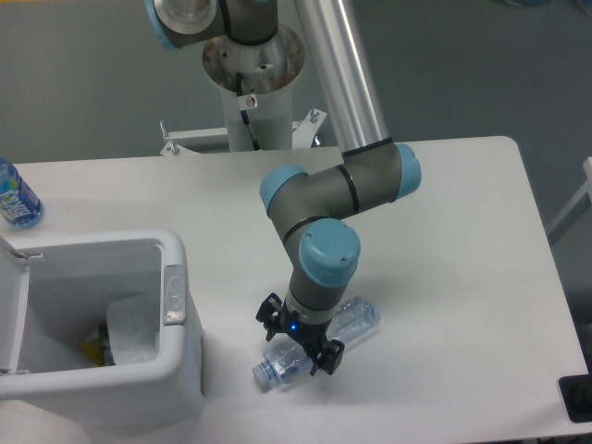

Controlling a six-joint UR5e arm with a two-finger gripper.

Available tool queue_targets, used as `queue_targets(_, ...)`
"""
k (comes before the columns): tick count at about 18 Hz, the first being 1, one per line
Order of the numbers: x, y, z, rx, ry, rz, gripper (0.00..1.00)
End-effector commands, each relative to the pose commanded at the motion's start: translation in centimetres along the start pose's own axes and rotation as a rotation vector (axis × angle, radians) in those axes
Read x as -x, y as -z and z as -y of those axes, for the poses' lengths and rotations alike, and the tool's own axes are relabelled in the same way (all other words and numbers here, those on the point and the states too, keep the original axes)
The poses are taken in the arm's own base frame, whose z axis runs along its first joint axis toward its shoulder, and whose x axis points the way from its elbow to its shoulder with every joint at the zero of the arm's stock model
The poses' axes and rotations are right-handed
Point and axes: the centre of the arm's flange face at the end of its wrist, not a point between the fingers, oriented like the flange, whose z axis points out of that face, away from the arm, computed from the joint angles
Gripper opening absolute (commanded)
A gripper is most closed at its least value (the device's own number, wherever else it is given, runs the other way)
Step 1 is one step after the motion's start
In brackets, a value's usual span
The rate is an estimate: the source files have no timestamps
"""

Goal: Place the trash in the trash can
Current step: 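Lower the gripper and close it around the water bottle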

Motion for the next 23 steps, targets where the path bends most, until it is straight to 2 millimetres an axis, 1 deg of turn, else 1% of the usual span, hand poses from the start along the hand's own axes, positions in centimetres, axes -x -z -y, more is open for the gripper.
queue_targets(4, -0.1, -0.8, 0.1, 0.003, -0.003, -0.006, 1.0)
queue_targets(5, -0.2, -0.7, 0.2, 0.004, -0.005, -0.005, 1.0)
queue_targets(8, 0.0, -1.0, -0.1, 0.04, -0.004, 0.012, 1.0)
queue_targets(10, -0.4, -1.4, 0.4, 0.056, -0.019, 0.025, 1.0)
queue_targets(12, -0.4, -1.4, 0.5, 0.054, -0.021, 0.027, 1.0)
queue_targets(14, -0.4, -1.3, 0.7, 0.051, -0.022, 0.032, 0.92)
queue_targets(16, -0.3, -1.1, 0.7, 0.05, -0.017, 0.037, 0.74)
queue_targets(17, -0.3, -1.0, 0.7, 0.047, -0.006, 0.038, 0.7)
queue_targets(21, -0.2, -0.6, 0.9, 0.041, -0.006, 0.048, 0.7)
queue_targets(23, -0.2, -0.6, 0.9, 0.042, -0.004, 0.049, 0.65)
